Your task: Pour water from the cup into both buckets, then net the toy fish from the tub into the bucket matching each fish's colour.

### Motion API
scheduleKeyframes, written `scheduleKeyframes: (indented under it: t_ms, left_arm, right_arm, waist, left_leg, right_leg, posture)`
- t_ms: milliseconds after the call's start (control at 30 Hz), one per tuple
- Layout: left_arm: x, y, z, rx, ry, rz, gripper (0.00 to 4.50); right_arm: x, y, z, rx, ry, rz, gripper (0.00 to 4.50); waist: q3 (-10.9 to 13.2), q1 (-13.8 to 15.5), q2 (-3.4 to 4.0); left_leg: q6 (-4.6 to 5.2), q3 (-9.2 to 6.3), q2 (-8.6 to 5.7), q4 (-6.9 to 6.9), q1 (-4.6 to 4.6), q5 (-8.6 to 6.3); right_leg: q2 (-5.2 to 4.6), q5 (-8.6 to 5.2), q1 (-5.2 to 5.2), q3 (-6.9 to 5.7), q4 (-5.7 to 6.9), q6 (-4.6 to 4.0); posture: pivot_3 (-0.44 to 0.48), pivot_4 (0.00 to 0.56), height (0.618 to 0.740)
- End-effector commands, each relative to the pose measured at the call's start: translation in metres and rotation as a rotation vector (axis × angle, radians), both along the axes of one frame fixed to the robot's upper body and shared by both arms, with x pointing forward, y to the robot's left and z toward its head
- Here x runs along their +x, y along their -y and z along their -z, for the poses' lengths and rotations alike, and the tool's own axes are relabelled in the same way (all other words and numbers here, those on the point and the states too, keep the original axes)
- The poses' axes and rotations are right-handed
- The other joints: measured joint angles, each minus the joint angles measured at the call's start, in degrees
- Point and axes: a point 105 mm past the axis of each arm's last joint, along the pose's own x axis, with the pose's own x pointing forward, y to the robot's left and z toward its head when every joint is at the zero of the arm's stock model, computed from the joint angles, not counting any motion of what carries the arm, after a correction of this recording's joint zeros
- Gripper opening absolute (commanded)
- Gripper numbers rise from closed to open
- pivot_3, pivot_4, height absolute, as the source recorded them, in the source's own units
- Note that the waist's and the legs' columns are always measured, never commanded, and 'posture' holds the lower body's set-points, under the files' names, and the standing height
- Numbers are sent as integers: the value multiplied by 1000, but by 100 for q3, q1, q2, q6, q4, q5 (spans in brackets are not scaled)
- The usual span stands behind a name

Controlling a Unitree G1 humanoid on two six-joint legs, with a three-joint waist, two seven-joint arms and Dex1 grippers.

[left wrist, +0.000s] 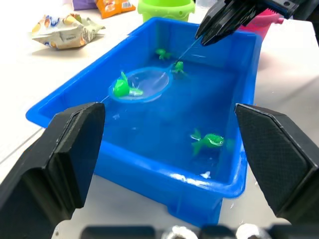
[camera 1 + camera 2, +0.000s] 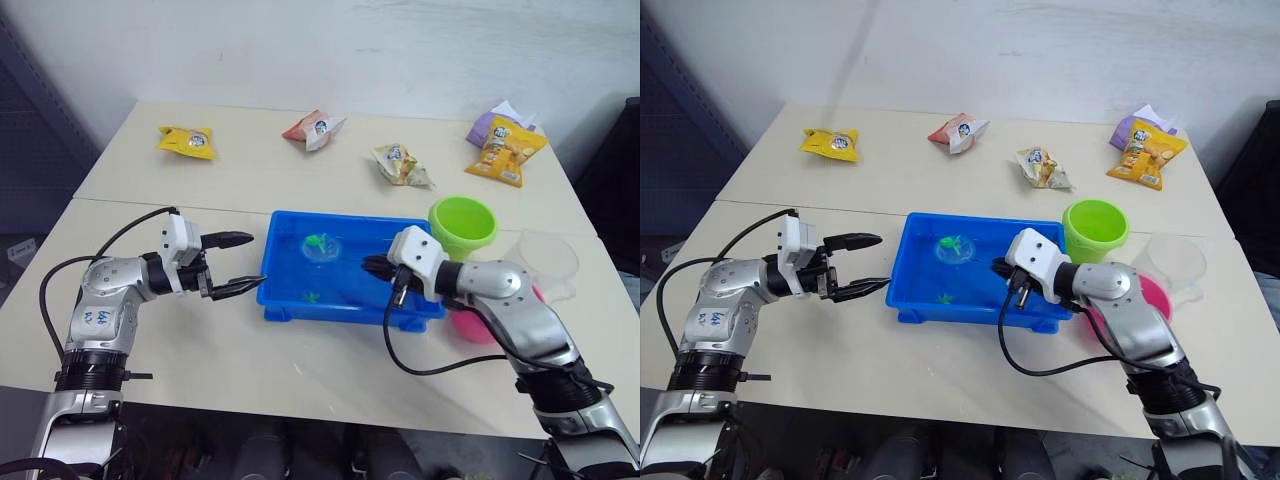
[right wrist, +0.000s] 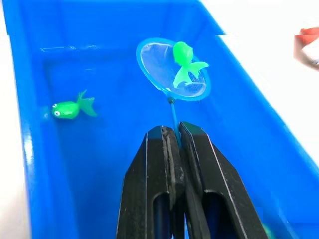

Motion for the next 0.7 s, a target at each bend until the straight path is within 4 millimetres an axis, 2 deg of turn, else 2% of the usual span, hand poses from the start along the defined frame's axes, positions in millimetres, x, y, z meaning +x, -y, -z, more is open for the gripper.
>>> scheduleKeyframes:
  t_ms: [33, 200, 267, 433, 533, 700]
  left_arm:
    - [-3, 3, -15, -28, 40, 9, 4459]
    - [-2, 8, -22, -61, 46, 27, 4459]
    - [-2, 10, -23, -66, 47, 38, 4459]
    - [-1, 14, -23, -72, 38, 66, 4459]
    - [2, 19, -19, -65, 31, 84, 4459]
    - [4, 30, -15, -67, 37, 117, 4459]
  right_arm:
    - [-23, 8, -24, 41, 96, -22, 0]
    - [-47, 22, -32, 123, 132, 18, 0]
    - [-53, 29, -29, 119, 125, 40, 0]
    - [-57, 51, -19, 106, 152, 125, 0]
    - [-57, 64, -21, 187, 152, 206, 0]
    - [-62, 78, -18, 106, 192, 221, 0]
  waist:
    - [0, 9, 0]
    - [0, 44, 0]
    - [0, 43, 0]
    - [0, 73, 0]
    - [0, 73, 0]
    - [0, 74, 0]
  left_leg:
    - [-1, -1, 0, -2, 0, 0]
    - [-1, 0, 0, -7, 2, -1]
    - [-1, 0, 0, -7, 5, -1]
    - [-1, 2, 0, -8, 5, 0]
    - [-1, 2, -1, -7, 5, 0]
    - [0, 5, -1, -7, 6, 0]
  right_leg:
    - [0, 0, 0, 0, -1, 0]
    - [1, 0, 4, 1, -31, 0]
    - [1, 0, 5, 2, -31, 0]
    - [2, 0, 5, 3, -31, 0]
    - [3, 0, 6, 2, -31, 0]
    - [5, 0, 6, 4, -30, 1]
  posture:
    - [0, 150, 738]
    - [0, 150, 738]
    - [0, 150, 738]
    - [0, 150, 738]
    - [0, 150, 738]
    - [0, 150, 738]
